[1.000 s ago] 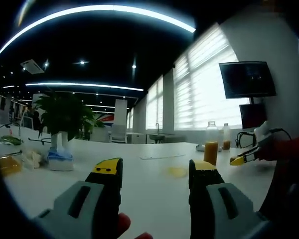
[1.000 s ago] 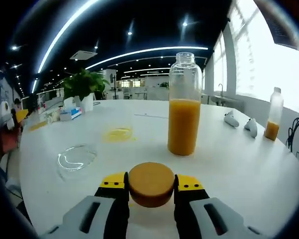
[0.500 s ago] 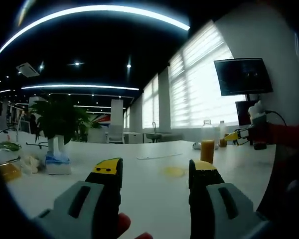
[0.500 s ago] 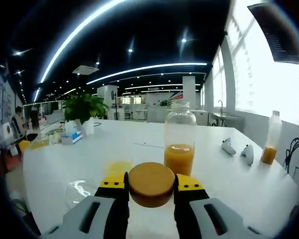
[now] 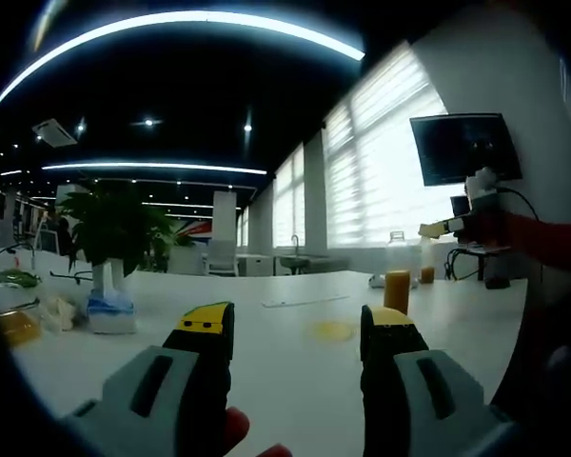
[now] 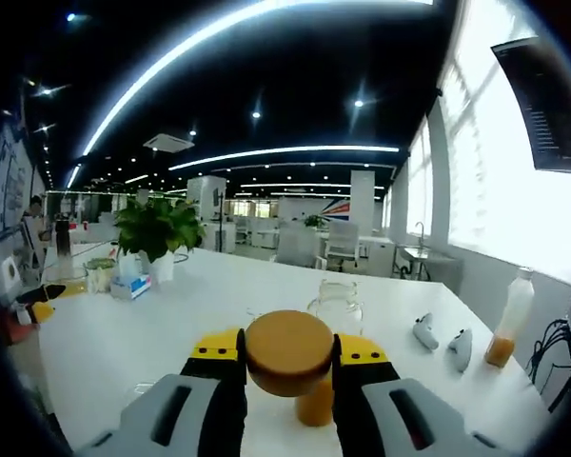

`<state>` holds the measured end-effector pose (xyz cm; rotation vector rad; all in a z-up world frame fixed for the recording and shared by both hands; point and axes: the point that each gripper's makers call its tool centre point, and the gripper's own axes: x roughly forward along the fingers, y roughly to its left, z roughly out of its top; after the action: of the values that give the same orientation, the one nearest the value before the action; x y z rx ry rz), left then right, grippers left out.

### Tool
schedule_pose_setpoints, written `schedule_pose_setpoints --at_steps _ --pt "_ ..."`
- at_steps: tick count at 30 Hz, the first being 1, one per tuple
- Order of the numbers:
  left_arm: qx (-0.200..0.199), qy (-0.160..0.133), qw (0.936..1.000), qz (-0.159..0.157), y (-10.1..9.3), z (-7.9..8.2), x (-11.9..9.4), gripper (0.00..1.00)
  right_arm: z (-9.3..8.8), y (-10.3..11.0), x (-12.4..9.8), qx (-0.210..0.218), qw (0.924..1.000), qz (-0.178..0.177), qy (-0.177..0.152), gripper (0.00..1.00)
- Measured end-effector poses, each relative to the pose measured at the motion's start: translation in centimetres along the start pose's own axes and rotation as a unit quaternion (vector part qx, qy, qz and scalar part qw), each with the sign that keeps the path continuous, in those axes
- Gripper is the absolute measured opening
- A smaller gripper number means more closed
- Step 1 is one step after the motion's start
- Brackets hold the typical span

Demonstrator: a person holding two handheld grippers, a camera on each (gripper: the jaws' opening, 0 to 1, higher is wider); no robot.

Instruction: Open the Petri dish lid, place the lid on the table, pour the liquid culture medium into the Petri dish, pick up the Petri dish lid from the table, and close the Petri dish

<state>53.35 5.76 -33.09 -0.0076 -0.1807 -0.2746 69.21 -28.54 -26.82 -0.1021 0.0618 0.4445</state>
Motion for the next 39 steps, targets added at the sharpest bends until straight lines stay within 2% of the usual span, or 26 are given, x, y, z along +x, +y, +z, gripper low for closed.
schedule_pose_setpoints --at_steps 6,14,17,20,24,30,39 --pt "-0.002 -0.002 1.0000 0.000 0.1 0.1 -0.1 0.45 2.6 -1.6 1.7 0.007 0.9999 -0.007 -0.008 0.30" --pt "-0.003 -0.006 1.0000 0.003 0.3 0.4 -0.3 0.45 4.0 -3.2 4.7 0.011 0.9999 -0.011 0.002 0.30" --pt "-0.003 -0.005 1.0000 0.004 0.3 0.4 -0.4 0.45 3.9 -4.0 6.2 0.007 0.9998 -0.016 0.014 0.30" --pt "-0.003 -0.006 1.0000 0.005 0.4 0.5 -0.4 0.45 3.6 -4.3 7.3 0.021 0.9994 -0.013 0.025 0.30" --pt "-0.002 -0.009 0.9999 0.009 0.8 0.8 -0.5 0.45 2.8 -4.6 8.3 0.007 0.9989 -0.019 0.043 0.30" --pt "-0.001 -0.011 0.9997 0.019 1.7 0.9 -0.8 0.45 1.9 -4.7 8.6 0.006 0.9983 -0.018 0.056 0.30" --pt "-0.002 -0.009 0.9998 0.020 1.9 0.6 -0.7 0.45 0.4 -4.8 9.3 0.003 0.9970 -0.015 0.076 0.31"
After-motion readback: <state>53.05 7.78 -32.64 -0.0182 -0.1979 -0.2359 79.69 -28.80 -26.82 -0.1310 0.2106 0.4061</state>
